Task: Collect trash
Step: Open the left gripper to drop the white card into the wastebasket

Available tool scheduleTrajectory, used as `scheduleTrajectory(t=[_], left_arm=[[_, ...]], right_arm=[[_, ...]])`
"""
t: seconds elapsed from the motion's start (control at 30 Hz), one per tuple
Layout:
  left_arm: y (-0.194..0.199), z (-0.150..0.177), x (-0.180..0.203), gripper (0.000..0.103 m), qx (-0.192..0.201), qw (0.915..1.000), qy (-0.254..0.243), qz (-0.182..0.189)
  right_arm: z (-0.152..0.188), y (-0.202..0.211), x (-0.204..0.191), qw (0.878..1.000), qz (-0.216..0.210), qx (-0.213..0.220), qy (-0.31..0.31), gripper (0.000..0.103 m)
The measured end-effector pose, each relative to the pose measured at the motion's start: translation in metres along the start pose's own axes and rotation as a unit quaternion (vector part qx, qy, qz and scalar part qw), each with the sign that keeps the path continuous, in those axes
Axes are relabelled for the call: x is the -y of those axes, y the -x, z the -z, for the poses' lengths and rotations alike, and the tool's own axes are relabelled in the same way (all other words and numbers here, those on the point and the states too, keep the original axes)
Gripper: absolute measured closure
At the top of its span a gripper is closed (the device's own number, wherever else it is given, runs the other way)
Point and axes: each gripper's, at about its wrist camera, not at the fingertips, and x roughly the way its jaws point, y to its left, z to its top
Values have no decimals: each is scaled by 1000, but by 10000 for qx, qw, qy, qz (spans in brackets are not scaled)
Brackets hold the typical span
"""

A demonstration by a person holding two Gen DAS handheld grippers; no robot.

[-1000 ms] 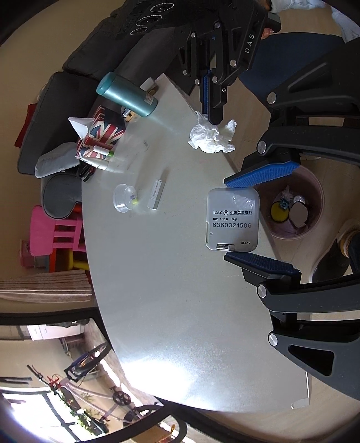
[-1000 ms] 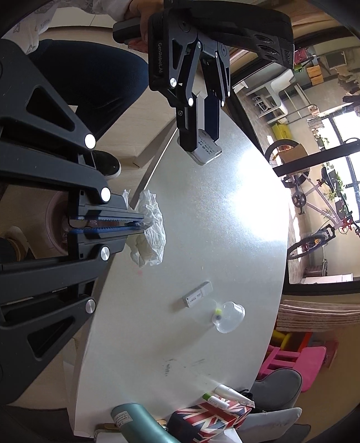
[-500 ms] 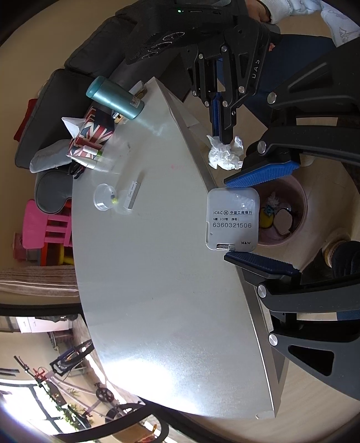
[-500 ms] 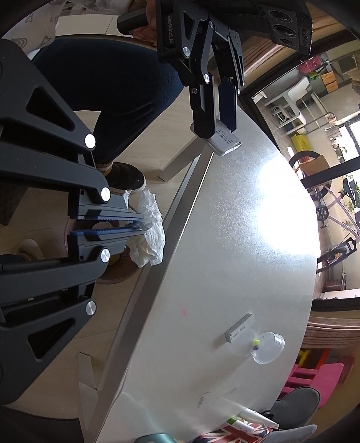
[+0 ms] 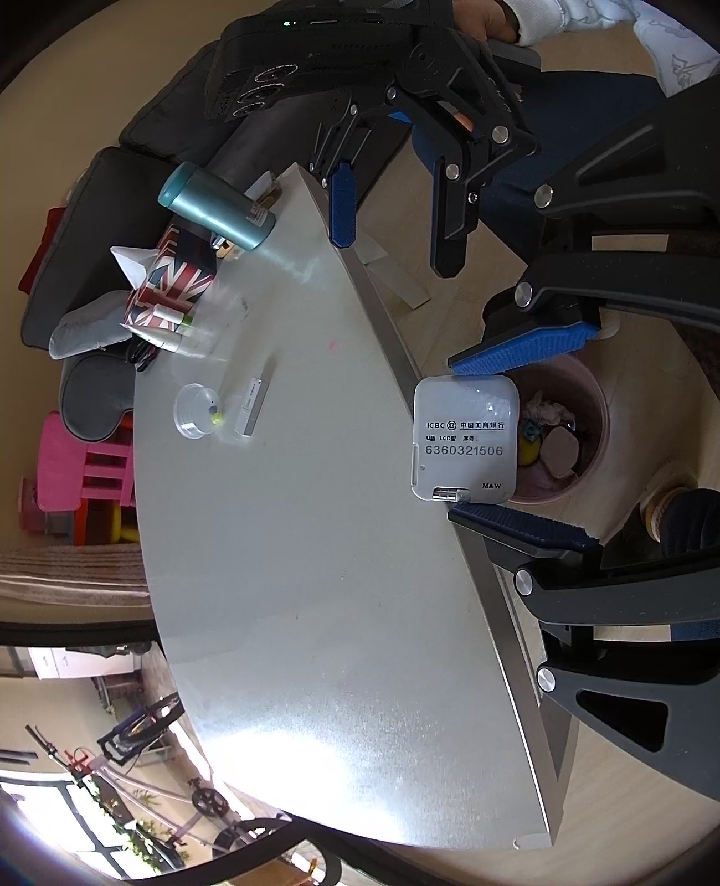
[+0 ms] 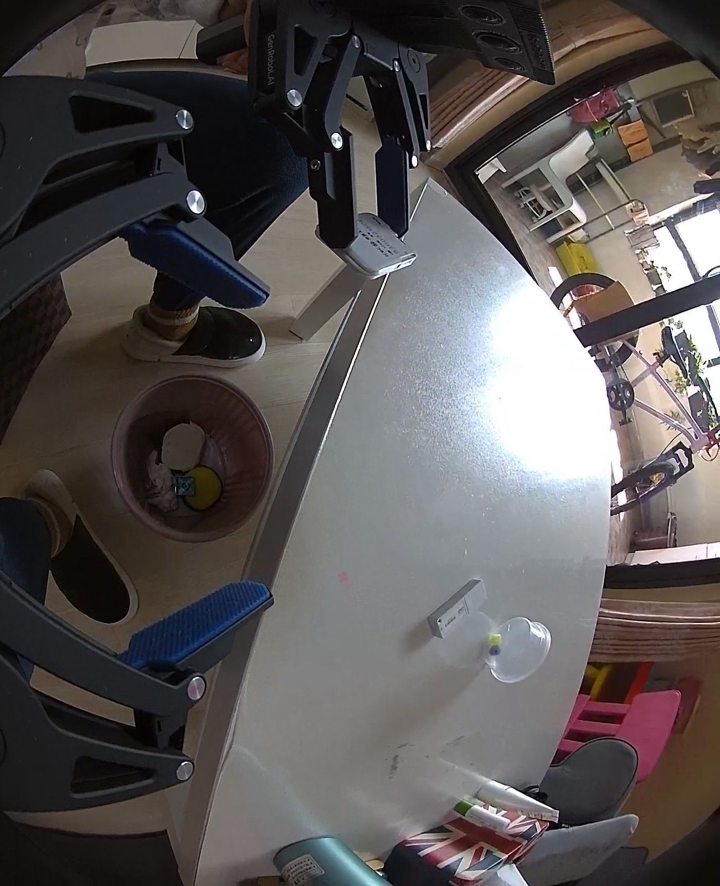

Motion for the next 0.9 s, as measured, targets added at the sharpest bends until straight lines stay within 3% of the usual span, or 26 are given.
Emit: scheduleTrajectory(t=[0.9], left_arm=[[-35, 4, 33, 55, -440, 9981, -312, 309]], right_arm=[[-2, 38, 37, 9977, 334, 436, -399, 5]])
